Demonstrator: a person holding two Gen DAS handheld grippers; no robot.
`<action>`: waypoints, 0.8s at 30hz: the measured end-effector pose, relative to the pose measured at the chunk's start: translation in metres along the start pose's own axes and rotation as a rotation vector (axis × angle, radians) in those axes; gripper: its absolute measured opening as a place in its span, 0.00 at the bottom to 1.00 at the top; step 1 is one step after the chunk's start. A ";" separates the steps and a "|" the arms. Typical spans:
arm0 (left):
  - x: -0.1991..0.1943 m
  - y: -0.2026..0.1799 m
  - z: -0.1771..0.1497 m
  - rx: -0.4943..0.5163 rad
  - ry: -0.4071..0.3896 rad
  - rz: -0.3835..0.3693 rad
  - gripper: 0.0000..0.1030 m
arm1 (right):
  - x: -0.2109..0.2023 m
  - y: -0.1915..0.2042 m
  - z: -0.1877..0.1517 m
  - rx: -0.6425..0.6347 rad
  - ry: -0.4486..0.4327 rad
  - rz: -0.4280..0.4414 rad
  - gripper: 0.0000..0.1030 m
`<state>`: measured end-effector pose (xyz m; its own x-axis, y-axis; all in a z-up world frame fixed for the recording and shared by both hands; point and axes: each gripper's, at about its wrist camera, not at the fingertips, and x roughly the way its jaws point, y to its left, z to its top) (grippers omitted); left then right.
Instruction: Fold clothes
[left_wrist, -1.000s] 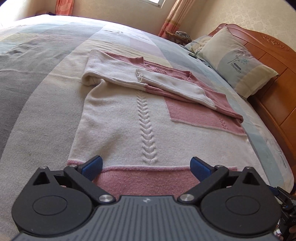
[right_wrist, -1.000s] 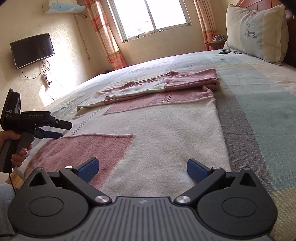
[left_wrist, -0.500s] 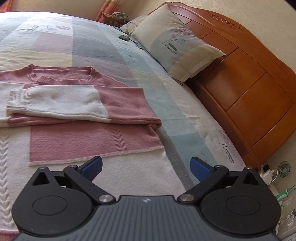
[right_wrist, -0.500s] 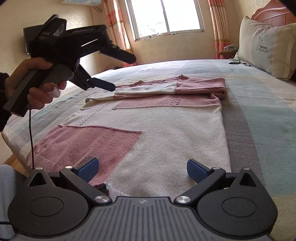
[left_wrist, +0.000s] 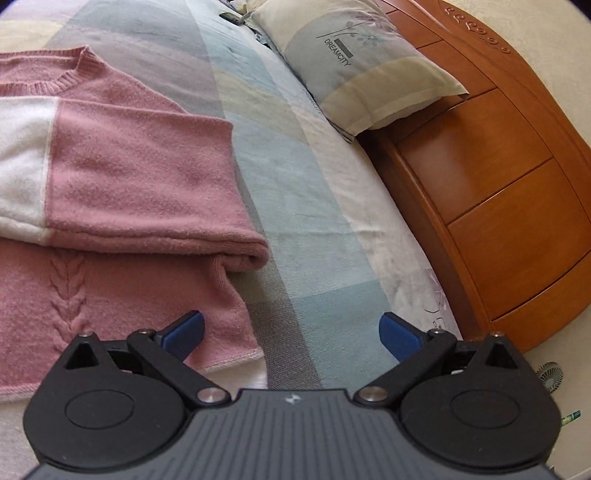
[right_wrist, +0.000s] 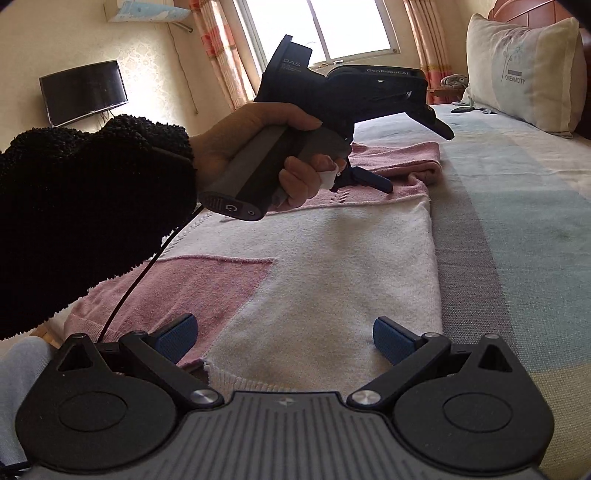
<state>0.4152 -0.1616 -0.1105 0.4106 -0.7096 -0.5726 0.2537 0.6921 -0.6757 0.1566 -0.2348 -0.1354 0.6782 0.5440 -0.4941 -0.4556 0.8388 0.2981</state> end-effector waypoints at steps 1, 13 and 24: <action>0.003 -0.002 -0.003 0.006 0.008 -0.015 0.97 | 0.000 -0.001 0.000 0.005 0.000 0.000 1.00; -0.034 -0.007 0.000 0.025 -0.008 -0.029 0.97 | 0.000 -0.005 -0.001 0.041 0.001 0.003 1.00; -0.163 -0.021 -0.038 0.177 -0.066 0.127 0.97 | 0.003 -0.007 0.003 0.081 -0.069 -0.031 1.00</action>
<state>0.3099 -0.0650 -0.0204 0.5037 -0.6090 -0.6127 0.3437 0.7919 -0.5047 0.1629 -0.2391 -0.1365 0.7303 0.5159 -0.4477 -0.3877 0.8527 0.3502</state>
